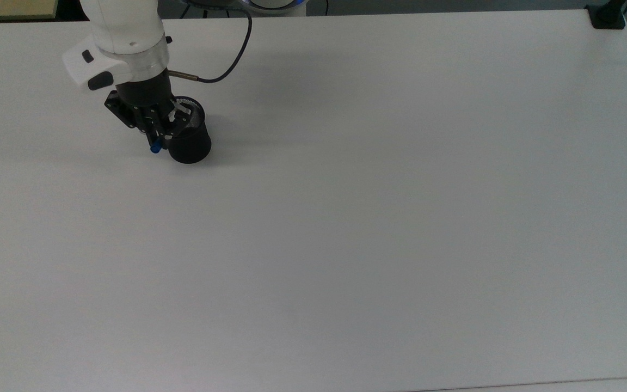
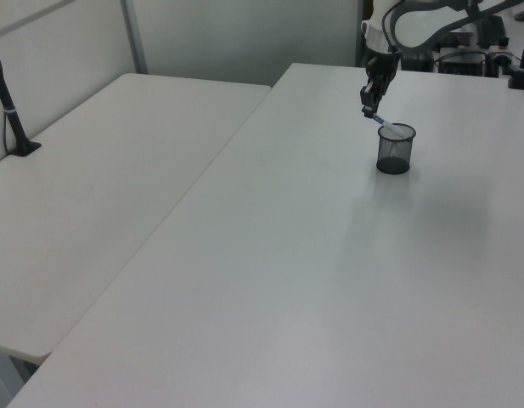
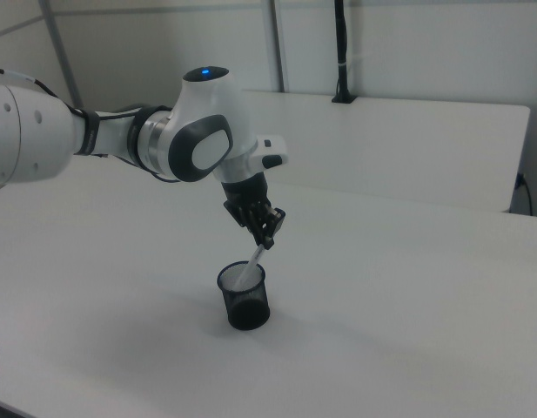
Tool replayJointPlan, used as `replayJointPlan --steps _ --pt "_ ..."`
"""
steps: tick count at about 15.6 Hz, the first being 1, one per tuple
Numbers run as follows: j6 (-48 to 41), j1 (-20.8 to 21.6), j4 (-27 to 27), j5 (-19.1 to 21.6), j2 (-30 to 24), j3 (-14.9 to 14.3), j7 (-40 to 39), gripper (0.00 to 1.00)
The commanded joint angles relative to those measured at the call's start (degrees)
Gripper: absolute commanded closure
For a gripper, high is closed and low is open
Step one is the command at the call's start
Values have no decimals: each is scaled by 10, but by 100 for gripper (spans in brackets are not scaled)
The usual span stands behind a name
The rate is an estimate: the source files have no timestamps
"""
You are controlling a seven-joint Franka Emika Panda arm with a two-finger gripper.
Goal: Insert the marker
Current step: 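Lower the marker tip-first into the mesh cup, then open the gripper to release the marker inside the cup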
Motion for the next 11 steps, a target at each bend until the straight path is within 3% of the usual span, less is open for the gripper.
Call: replayJointPlan --steps 1,6,8,11 --pt "-1 2 -14 7 -8 -1 -12 69" --pt "-12 4 -12 7 -8 -1 -10 28" --pt "-29 5 -7 7 -10 -1 -4 0" --pt "-74 6 7 7 -17 -1 -5 0"
